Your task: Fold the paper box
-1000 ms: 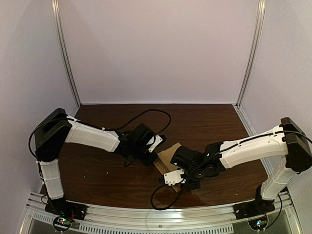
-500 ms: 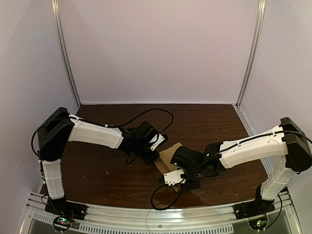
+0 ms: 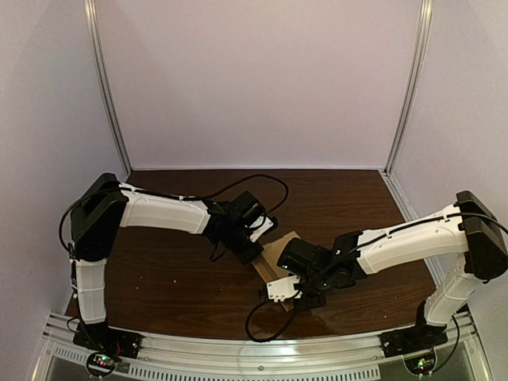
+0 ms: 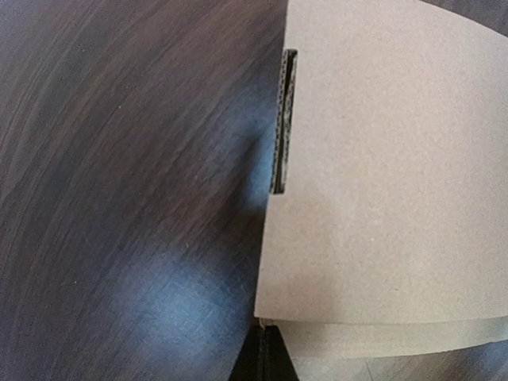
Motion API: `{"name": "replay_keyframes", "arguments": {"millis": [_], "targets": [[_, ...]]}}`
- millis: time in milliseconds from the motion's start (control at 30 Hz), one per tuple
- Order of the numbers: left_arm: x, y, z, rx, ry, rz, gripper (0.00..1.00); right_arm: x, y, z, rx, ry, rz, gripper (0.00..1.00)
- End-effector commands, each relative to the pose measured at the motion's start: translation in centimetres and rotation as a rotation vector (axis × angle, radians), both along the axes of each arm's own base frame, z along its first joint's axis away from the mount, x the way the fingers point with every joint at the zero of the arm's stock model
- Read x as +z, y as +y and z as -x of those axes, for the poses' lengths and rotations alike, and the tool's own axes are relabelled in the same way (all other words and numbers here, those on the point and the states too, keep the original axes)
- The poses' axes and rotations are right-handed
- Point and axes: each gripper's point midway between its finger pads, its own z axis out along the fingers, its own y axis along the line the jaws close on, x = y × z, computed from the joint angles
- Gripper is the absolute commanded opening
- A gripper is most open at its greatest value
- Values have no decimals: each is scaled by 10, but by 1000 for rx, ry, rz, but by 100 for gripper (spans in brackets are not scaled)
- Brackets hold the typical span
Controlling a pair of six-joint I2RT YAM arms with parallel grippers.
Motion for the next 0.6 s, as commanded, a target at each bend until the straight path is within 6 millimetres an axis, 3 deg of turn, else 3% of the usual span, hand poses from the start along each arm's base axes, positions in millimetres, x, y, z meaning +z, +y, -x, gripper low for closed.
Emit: {"name": "replay_keyframes", "arguments": {"millis": [0,567], "targets": [[13,-10,-8,-10,-22,-4,0,-43,-45,20,23,95,206,42],[6,-11,-14,10,-12,-47,0,-43,-43,17,18,92,219,42]]}}
